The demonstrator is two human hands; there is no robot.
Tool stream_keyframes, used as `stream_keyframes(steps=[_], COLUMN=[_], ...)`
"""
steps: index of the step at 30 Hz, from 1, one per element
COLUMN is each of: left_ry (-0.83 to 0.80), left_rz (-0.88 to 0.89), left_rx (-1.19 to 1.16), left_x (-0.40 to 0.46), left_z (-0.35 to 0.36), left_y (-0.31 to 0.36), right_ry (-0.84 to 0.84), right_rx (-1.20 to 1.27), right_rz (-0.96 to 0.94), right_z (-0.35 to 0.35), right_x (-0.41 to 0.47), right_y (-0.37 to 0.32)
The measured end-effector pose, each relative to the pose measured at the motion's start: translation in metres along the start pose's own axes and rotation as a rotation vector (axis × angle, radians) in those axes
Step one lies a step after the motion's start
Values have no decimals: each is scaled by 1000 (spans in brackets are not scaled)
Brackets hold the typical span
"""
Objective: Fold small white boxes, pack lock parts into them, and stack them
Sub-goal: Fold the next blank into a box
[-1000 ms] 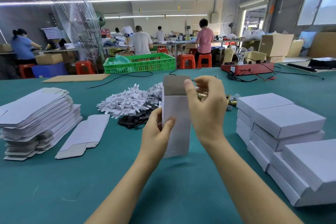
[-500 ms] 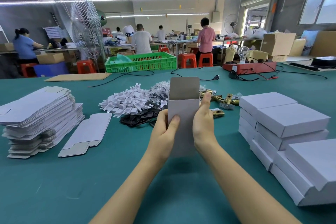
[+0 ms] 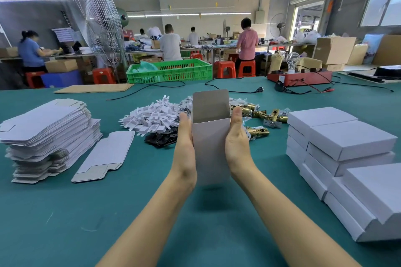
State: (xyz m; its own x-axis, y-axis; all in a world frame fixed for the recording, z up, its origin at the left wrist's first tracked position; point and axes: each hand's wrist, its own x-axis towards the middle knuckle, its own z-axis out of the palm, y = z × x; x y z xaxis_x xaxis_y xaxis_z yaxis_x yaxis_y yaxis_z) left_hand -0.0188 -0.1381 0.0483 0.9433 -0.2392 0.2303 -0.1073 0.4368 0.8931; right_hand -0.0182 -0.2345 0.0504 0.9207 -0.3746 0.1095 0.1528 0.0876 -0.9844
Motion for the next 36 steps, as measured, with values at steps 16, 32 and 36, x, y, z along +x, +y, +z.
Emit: stream_keyframes(steps=[16,32,36], left_ry=[162,31,-14], left_rz=[-4,43,62], left_rx=[46,196,183], left_x=[0,4,3], left_z=[-1,-3,0], left_y=[-7,10,9], right_ry=[-229,-394,-367], right_rx=[-7,204,174], right_rz=[120,-3,27], right_z=[-5,-4,-8], right_x=[11,9,11], right_y=[-1,4,4])
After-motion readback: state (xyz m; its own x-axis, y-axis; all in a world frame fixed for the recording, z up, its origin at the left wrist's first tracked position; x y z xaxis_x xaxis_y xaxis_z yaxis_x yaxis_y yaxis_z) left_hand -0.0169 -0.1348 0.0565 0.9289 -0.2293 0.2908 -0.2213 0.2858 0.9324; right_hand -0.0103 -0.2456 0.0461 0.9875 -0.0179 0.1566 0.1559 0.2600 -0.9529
